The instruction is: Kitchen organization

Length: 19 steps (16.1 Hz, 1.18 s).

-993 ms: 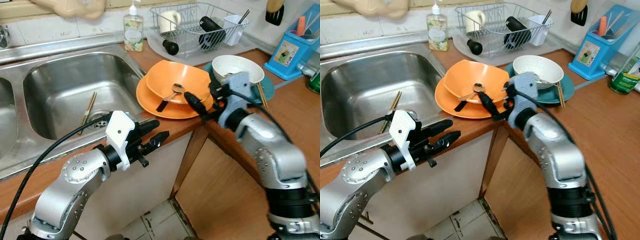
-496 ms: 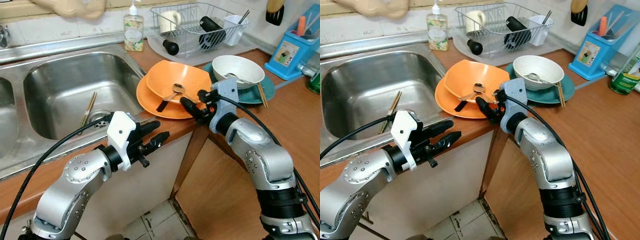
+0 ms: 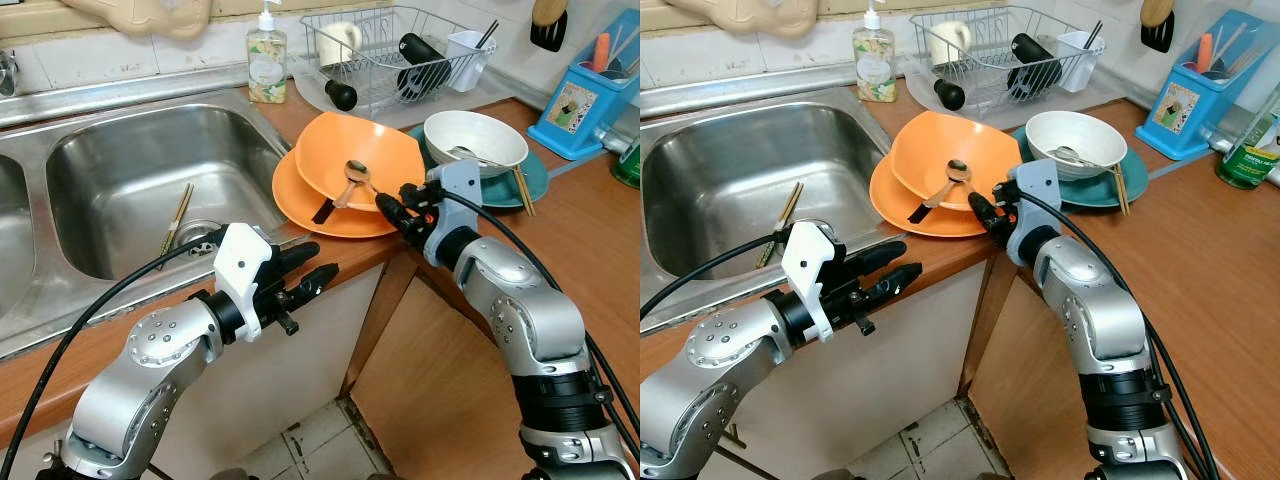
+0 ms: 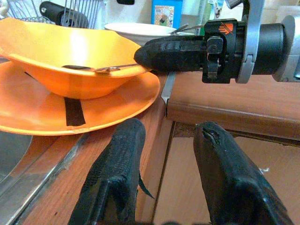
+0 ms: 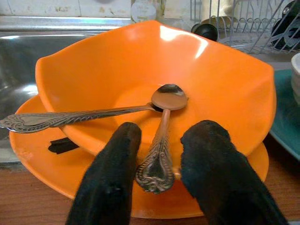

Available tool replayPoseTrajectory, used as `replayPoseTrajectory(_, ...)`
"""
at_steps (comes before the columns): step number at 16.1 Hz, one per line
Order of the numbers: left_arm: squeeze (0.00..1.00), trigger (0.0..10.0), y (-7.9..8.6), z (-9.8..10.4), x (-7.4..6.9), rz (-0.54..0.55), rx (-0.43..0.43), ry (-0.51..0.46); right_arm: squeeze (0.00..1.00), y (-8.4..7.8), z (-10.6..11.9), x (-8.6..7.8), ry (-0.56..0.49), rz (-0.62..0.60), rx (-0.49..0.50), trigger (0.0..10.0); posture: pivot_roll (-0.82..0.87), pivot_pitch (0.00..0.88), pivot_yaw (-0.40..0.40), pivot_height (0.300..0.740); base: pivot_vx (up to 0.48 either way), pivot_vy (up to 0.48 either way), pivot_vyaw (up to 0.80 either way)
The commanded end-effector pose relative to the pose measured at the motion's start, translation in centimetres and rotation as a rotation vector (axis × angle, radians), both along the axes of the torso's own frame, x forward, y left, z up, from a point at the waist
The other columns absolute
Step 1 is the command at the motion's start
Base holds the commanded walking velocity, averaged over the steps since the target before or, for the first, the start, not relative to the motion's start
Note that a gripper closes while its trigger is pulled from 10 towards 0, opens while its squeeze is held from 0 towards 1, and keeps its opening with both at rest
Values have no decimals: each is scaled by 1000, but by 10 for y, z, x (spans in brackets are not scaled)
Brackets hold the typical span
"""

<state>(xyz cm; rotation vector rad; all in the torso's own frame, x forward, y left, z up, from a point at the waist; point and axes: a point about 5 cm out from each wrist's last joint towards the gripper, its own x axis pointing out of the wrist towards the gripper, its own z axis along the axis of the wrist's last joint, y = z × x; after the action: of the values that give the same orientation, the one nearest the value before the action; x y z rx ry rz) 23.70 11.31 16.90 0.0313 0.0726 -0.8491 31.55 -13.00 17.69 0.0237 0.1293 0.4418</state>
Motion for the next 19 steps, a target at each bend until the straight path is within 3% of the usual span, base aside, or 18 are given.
replayPoseTrajectory(1,0,10000,-2,1,-1,-5,11,-2,0,-5,0,2,4,-21,-10,0,-116,0,-48,740,0,0,0)
replayPoseTrajectory(13,0,10000,-1,1,0,-8,16,-8,0,-12,16,4,-66,-18,-3,0,-123,0,-42,740,0,0,0)
replayPoseTrajectory(19,0,10000,0,3,2,-16,25,-21,0,-17,39,-4,-152,80,111,0,-119,0,-38,740,0,0,0)
